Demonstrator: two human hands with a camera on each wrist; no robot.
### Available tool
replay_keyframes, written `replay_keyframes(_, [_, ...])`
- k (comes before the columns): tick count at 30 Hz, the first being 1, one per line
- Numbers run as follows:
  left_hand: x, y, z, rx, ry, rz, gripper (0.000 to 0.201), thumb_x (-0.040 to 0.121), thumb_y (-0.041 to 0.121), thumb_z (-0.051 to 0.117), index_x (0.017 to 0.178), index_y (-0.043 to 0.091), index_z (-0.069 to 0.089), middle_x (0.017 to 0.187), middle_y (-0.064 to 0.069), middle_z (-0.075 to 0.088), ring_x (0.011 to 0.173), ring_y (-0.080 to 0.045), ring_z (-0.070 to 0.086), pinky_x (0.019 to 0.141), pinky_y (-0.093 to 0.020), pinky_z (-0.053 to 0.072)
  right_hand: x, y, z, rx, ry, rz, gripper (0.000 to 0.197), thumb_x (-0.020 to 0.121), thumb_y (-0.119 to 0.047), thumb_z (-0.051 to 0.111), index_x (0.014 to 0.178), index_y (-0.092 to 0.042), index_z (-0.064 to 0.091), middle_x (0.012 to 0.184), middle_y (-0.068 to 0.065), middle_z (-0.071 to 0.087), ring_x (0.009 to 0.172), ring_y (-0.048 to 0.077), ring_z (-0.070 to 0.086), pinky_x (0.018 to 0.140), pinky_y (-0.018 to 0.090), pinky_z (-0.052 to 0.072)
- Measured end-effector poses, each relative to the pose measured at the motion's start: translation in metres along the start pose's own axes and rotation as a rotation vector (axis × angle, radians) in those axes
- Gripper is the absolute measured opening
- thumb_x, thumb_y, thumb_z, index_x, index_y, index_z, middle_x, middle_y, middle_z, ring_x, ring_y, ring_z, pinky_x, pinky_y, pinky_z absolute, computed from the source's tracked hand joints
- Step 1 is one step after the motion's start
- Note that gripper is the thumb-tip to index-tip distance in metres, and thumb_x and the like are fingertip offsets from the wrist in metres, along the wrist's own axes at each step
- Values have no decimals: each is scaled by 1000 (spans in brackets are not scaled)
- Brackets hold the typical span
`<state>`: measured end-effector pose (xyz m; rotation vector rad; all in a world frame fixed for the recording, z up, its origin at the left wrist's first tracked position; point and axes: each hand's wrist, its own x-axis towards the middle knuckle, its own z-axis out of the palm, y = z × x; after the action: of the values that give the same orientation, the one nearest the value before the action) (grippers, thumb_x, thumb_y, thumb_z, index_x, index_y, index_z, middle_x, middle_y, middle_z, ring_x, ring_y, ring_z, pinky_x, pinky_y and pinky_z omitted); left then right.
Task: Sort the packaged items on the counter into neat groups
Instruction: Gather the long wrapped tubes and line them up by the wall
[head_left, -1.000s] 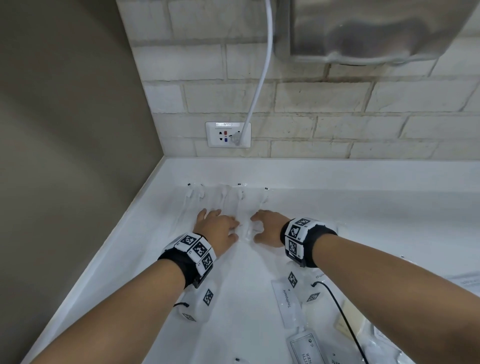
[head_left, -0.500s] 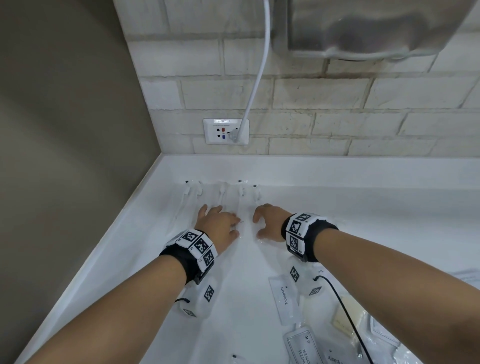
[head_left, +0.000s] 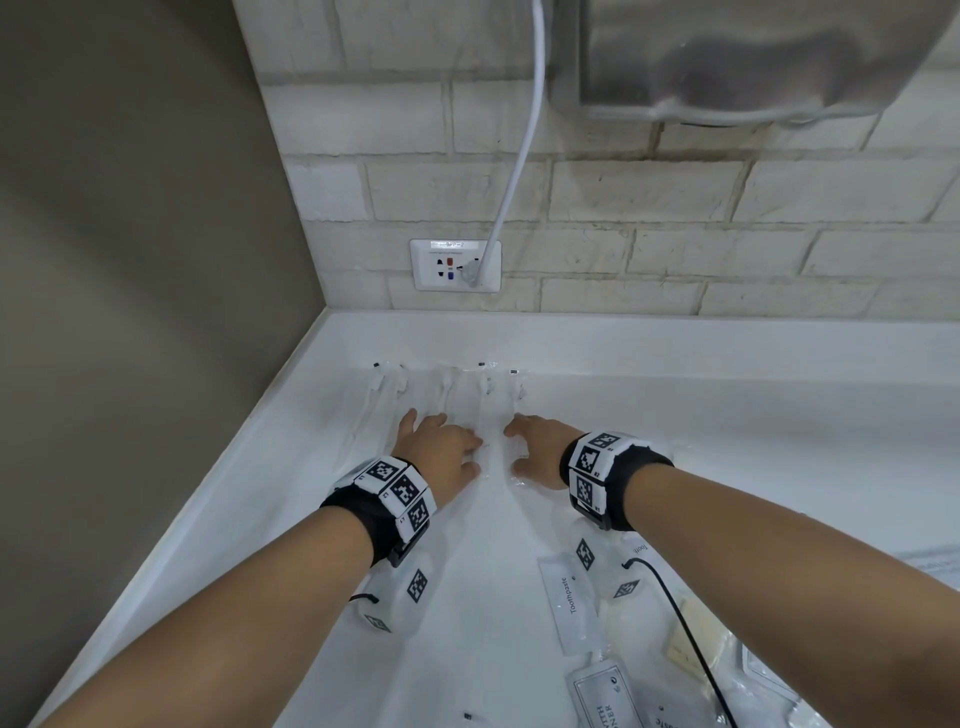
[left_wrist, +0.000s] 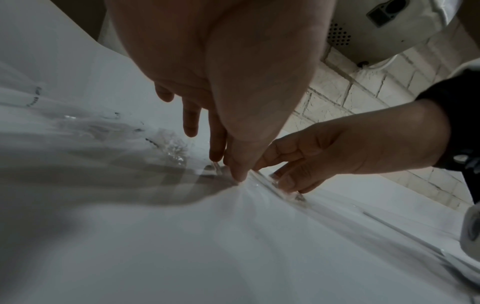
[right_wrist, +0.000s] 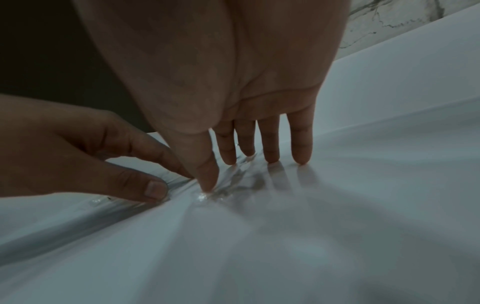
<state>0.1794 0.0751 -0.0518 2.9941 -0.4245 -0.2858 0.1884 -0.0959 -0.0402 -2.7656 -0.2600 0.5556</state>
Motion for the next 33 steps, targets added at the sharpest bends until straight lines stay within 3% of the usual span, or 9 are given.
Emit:
replay_keyframes(12, [1,-1,-2,12,-13,0,44,97,38,43,140,34,46,153,15,37,148,-20,18,119,-48,-5,2,-1,0,-13,4,3,59,90,-21,53,145,-24,33,152,-3,35,130,23,47,105,36,40])
replay_keyframes(16, [1,-5,-6,-36,35,-4,45,96,38,44,141,34,47,152,17,37,147,-17,20,119,-47,-2,2,-3,-2,-49,3,-15,61,90,-20,51,147,-26,31,158,-4,23,138,22,38,109,36,35])
replay_keyframes(20, [-3,-28,-19,-141,208,-4,40,96,30,49,136,27,54,146,6,49,136,-18,42,116,-36,21,1,-16,-7,-122,111,-83,61,89,-20,53,147,-27,33,161,0,14,149,27,9,118,42,16])
replay_keyframes(22, [-5,-47,-24,-201,257,-43,39,97,25,51,135,20,56,145,0,51,133,-21,47,113,-32,32,3,-29,-8,-140,120,-155,59,91,-26,53,147,-26,33,161,1,14,150,27,3,119,44,9])
replay_keyframes(26, [-13,-74,-27,-132,186,-152,41,98,25,48,137,17,54,146,-4,49,134,-23,45,110,-35,37,13,-60,0,-200,58,-268,60,95,-41,50,150,-29,27,162,-2,13,150,25,1,121,47,3])
replay_keyframes(30, [-19,-80,-20,61,56,-136,41,99,33,41,135,20,55,142,-1,54,133,-26,45,108,-37,38,23,-80,8,-291,-18,-230,66,95,-51,44,153,-32,18,162,-2,7,150,25,-2,121,48,-1])
replay_keyframes(33, [-19,-83,-12,106,39,-130,44,98,35,42,140,26,49,143,1,53,134,-23,45,109,-36,37,29,-83,13,-325,-52,-207,68,94,-52,46,152,-31,19,162,1,11,150,27,2,120,49,-1])
